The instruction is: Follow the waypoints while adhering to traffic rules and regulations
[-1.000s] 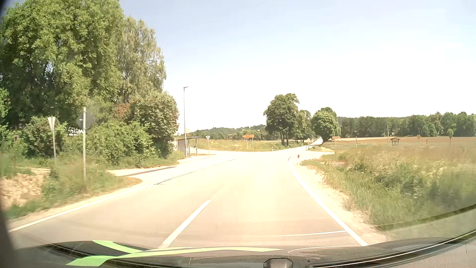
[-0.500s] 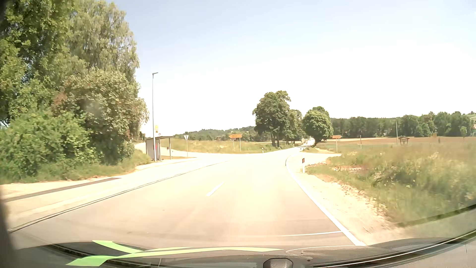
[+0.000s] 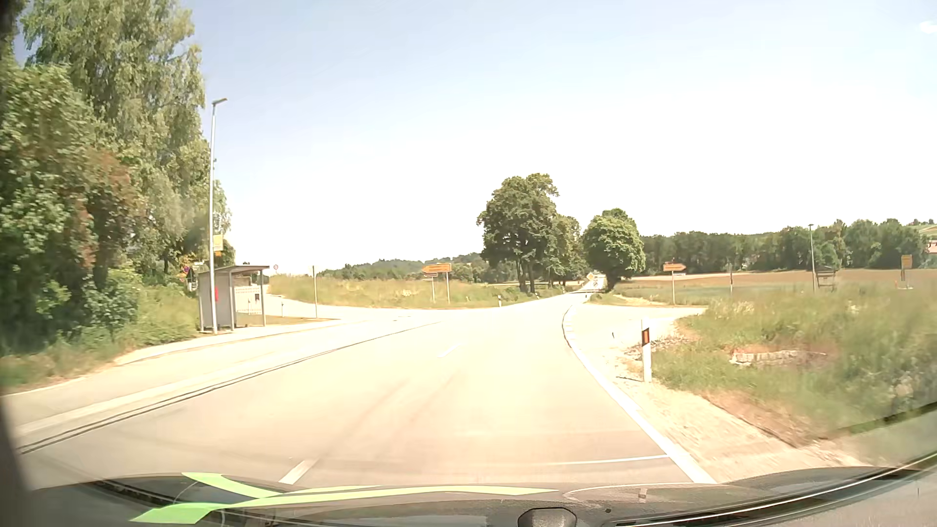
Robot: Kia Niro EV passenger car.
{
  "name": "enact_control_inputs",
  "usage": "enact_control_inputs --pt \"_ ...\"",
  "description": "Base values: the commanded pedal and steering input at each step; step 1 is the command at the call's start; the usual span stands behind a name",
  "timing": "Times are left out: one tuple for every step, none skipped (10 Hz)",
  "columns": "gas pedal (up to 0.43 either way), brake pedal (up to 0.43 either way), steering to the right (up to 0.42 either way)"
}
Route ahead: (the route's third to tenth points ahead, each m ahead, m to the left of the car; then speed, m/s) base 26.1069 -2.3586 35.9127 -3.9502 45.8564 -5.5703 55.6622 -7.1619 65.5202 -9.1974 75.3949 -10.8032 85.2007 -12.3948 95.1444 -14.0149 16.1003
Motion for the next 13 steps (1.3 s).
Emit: enact_control_inputs --pt "0.189 0.000 0.018" --pt "0.197 0.000 0.018" --pt "0.197 0.000 0.018" --pt "0.197 0.000 0.018" --pt "0.197 0.000 0.018" --pt "0.189 0.000 0.019" --pt "0.169 0.000 0.020" --pt "0.169 0.000 0.019" --pt "0.169 0.000 0.020" --pt "0.169 0.000 0.020" --pt "0.177 0.000 0.019" --pt "0.189 0.000 0.019" --pt "0.189 0.000 0.019"
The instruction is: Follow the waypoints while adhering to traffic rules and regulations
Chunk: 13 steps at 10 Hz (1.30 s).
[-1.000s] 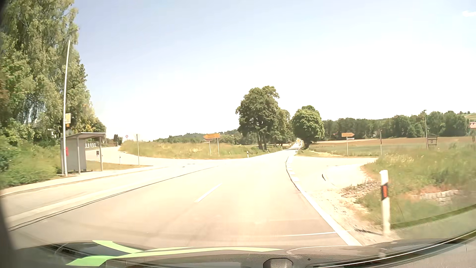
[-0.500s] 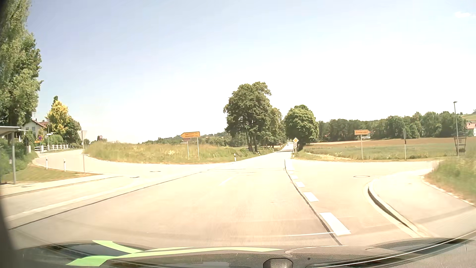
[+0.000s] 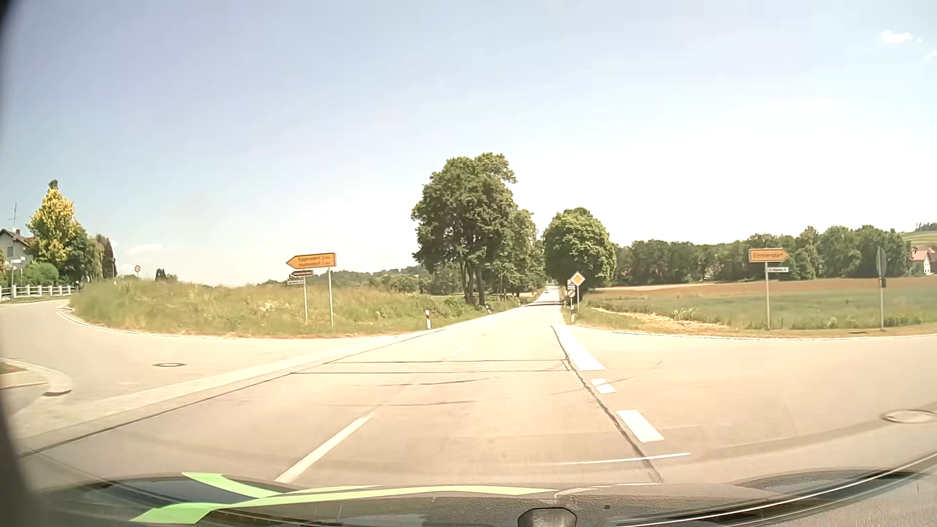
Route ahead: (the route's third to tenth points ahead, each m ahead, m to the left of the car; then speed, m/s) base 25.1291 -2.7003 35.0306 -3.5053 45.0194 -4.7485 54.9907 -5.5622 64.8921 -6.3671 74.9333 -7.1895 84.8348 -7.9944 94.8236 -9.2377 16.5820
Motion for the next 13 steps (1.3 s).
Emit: enact_control_inputs --pt "0.220 0.000 0.018" --pt "0.220 0.000 0.017" --pt "0.220 0.000 0.015" --pt "0.220 0.000 0.014" --pt "0.169 0.000 0.014" --pt "0.169 0.000 0.014" --pt "0.169 0.000 0.012" --pt "0.169 0.000 0.011" --pt "0.189 0.000 0.010" --pt "0.197 0.000 0.010" --pt "0.209 0.000 0.009" --pt "0.209 0.000 0.009" --pt "0.209 0.000 0.007"
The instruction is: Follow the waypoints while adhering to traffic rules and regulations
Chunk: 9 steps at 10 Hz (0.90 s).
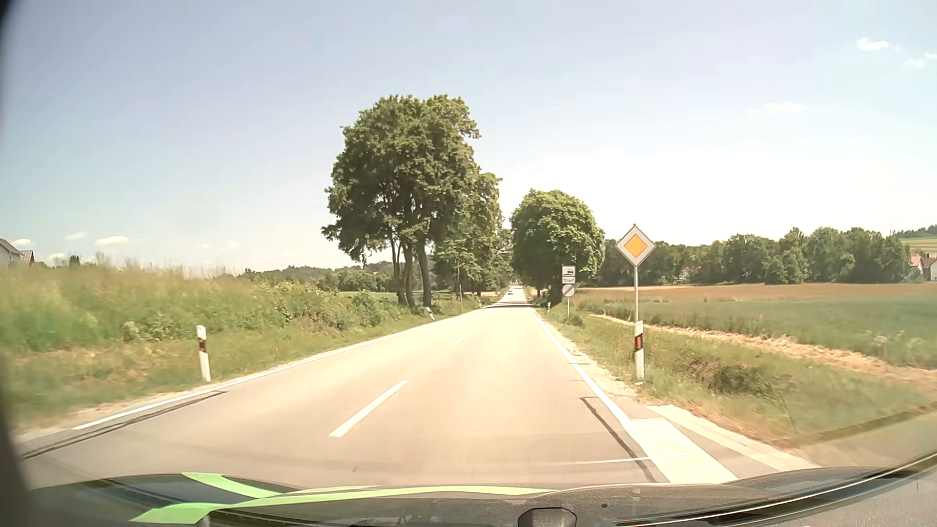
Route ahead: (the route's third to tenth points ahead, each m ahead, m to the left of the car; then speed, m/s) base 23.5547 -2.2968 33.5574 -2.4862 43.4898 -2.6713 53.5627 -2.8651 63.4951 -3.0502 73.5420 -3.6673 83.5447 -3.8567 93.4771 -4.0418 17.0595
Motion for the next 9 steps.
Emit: enact_control_inputs --pt "0.209 0.000 0.006" --pt "0.209 0.000 0.005" --pt "0.209 0.000 0.005" --pt "0.130 0.000 0.005" --pt "0.118 0.000 0.004" --pt "0.118 0.000 0.004" --pt "0.130 0.000 0.004" --pt "0.138 0.000 0.005" --pt "0.157 0.000 0.005"
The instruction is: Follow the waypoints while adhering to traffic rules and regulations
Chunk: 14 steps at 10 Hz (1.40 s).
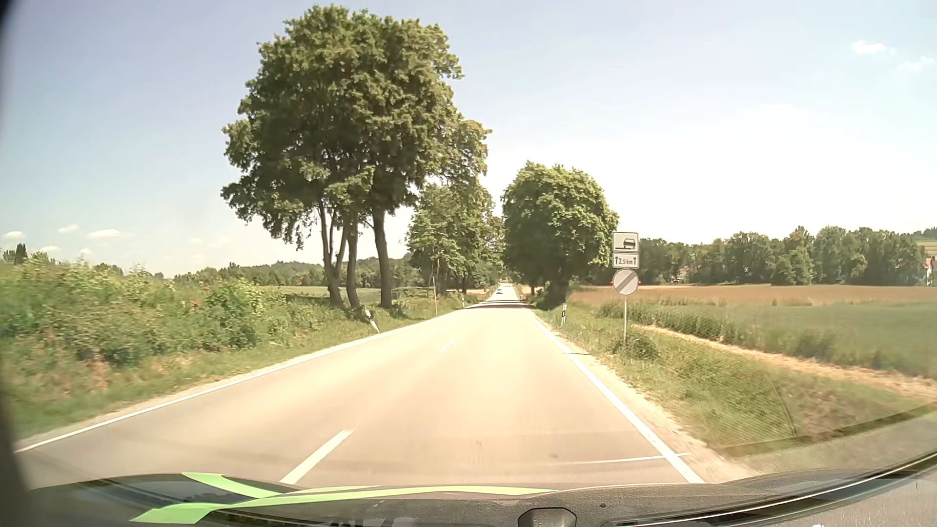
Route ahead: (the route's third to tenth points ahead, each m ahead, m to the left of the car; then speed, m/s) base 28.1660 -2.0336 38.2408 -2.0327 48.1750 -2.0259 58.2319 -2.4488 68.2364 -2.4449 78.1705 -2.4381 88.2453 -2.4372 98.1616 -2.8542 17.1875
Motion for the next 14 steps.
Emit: enact_control_inputs --pt "0.177 0.000 0.004" --pt "0.197 0.000 0.004" --pt "0.209 0.000 0.005" --pt "0.228 0.000 0.004" --pt "0.228 0.000 0.004" --pt "0.228 0.000 0.004" --pt "0.228 0.000 0.004" --pt "0.220 0.000 0.004" --pt "0.220 0.000 0.004" --pt "0.220 0.000 0.004" --pt "0.220 0.000 0.004" --pt "0.220 0.000 0.004" --pt "0.209 0.000 0.004" --pt "0.209 0.000 0.004"
